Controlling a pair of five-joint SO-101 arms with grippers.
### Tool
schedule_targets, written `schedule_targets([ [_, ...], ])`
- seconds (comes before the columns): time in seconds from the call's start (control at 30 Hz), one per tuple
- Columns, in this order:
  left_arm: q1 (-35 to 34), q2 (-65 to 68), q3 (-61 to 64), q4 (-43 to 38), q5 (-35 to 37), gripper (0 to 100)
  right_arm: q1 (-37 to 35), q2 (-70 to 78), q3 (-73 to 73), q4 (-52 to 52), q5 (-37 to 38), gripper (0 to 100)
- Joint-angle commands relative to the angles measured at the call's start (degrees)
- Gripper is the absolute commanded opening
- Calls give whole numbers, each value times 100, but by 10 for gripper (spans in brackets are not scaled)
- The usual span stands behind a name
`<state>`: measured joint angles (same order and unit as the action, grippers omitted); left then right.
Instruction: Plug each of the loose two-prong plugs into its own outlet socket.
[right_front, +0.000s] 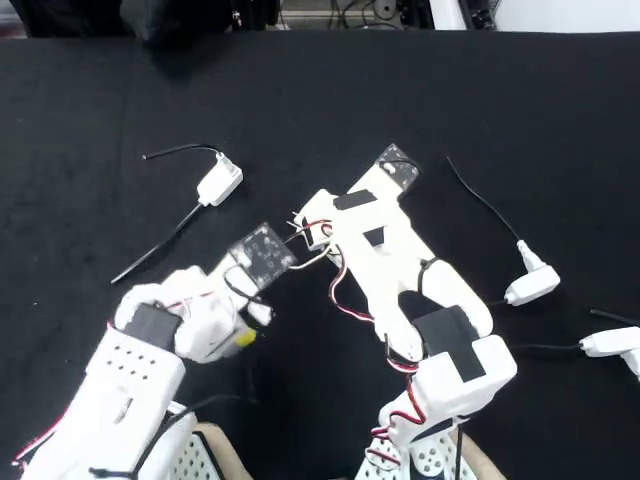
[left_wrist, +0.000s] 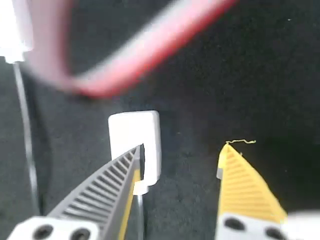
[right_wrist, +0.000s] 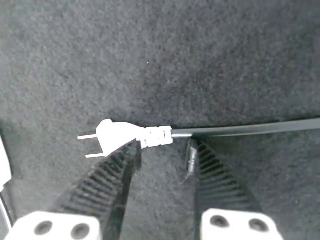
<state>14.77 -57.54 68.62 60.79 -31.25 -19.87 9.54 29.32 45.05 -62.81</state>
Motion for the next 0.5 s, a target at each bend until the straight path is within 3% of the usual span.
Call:
schedule_targets([
  [0.0, 57, -211, 470, -686, 132, 255, 123, 4, -57, 123, 44, 168],
  [0.47, -92, 466, 585, -976, -193, 255, -97, 4, 127, 167, 44, 167],
])
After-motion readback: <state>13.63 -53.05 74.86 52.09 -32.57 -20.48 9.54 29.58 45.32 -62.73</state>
